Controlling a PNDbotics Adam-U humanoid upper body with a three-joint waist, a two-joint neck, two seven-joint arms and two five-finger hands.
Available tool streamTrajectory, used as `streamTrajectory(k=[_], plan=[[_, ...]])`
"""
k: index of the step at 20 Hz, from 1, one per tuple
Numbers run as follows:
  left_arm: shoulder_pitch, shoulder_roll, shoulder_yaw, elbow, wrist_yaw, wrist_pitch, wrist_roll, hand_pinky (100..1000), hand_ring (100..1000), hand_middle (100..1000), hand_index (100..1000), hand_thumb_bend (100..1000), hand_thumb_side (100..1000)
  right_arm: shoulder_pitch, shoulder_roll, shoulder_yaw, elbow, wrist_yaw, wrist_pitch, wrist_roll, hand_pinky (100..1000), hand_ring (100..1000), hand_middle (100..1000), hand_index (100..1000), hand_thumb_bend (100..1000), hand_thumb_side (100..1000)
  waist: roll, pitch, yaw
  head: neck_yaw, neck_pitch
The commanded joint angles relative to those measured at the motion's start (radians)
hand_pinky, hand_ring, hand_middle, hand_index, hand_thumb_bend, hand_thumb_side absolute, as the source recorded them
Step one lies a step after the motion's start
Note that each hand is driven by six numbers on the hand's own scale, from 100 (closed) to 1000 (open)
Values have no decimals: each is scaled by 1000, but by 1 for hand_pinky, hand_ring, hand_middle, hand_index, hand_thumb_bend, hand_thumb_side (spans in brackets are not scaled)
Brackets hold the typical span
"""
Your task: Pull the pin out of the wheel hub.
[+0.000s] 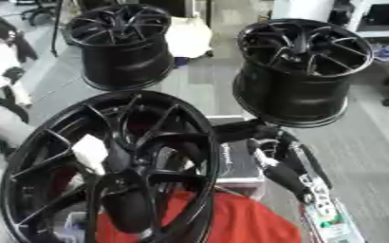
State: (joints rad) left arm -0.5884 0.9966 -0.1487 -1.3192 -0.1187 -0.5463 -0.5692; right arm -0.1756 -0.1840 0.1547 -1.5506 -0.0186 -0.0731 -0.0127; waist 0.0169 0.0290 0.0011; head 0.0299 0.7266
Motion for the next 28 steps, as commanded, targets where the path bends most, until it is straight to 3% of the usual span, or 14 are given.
streamTrajectory(k=[1,8,10,11,13,14,15,18,21,22,23,24,26,28], plan=[[68,61,102,40,17,-302,-338,249,351,486,720,100,157,-13,-14,-11,-15,5,-2,-7,646,646,686,794,322,355,-1,-5,3,-11,-17],[234,-26,181,249,-163,-280,-337,315,397,512,740,100,156,-17,-11,-21,-18,4,0,-16,646,645,685,794,328,353,-15,0,8,-21,-21],[246,-56,208,317,-225,-260,-299,387,445,557,776,100,160,-16,-10,-23,-18,4,1,-18,646,645,686,794,329,353,-18,0,10,-22,-18],[248,-71,218,350,-256,-247,-253,491,511,601,806,100,173,-16,-9,-23,-19,4,1,-18,646,645,686,794,329,353,-19,0,11,-22,-17],[244,-99,226,408,-319,-222,-133,586,595,672,848,104,261,-18,-7,-23,-19,3,1,-18,646,645,685,794,330,353,-23,0,11,-24,-16],[241,-110,224,428,-359,-215,-75,656,670,742,885,159,347,-18,-6,-23,-20,3,1,-18,646,645,685,794,331,353,-25,0,10,-23,-17],[237,-119,221,442,-404,-209,-21,728,760,814,922,311,541,-19,-5,-24,-20,3,2,-18,646,645,685,794,332,352,-26,1,10,-23,-18],[227,-146,226,463,-557,-168,157,816,873,921,975,493,773,-20,-5,-24,-20,2,3,-19,646,645,685,794,333,352,-29,2,11,-22,-18],[228,-170,234,475,-650,-123,342,816,873,921,975,444,797,-20,-3,-24,-20,1,3,-19,646,645,685,794,334,352,-31,3,11,-24,-19],[232,-178,238,476,-658,-114,396,798,848,892,955,340,770,-20,-3,-25,-20,1,3,-19,646,645,685,794,335,353,-32,4,11,-24,-18],[237,-185,242,475,-652,-110,438,796,844,888,952,321,761,-20,-3,-25,-20,1,3,-19,646,645,685,794,335,353,-32,4,11,-24,-18],[242,-196,250,466,-629,-109,470,760,797,844,929,102,675,-20,-3,-26,-20,1,3,-20,646,645,685,793,336,352,-33,5,12,-24,-17],[262,-221,269,426,-536,-114,498,704,724,780,896,100,628,-20,-2,-27,-20,1,3,-21,646,645,685,793,338,352,-34,6,14,-26,-17],[292,-249,286,358,-400,-114,480,659,684,747,880,100,668,-20,-2,-27,-20,0,2,-21,646,645,685,793,340,351,-35,8,17,-30,-18]])
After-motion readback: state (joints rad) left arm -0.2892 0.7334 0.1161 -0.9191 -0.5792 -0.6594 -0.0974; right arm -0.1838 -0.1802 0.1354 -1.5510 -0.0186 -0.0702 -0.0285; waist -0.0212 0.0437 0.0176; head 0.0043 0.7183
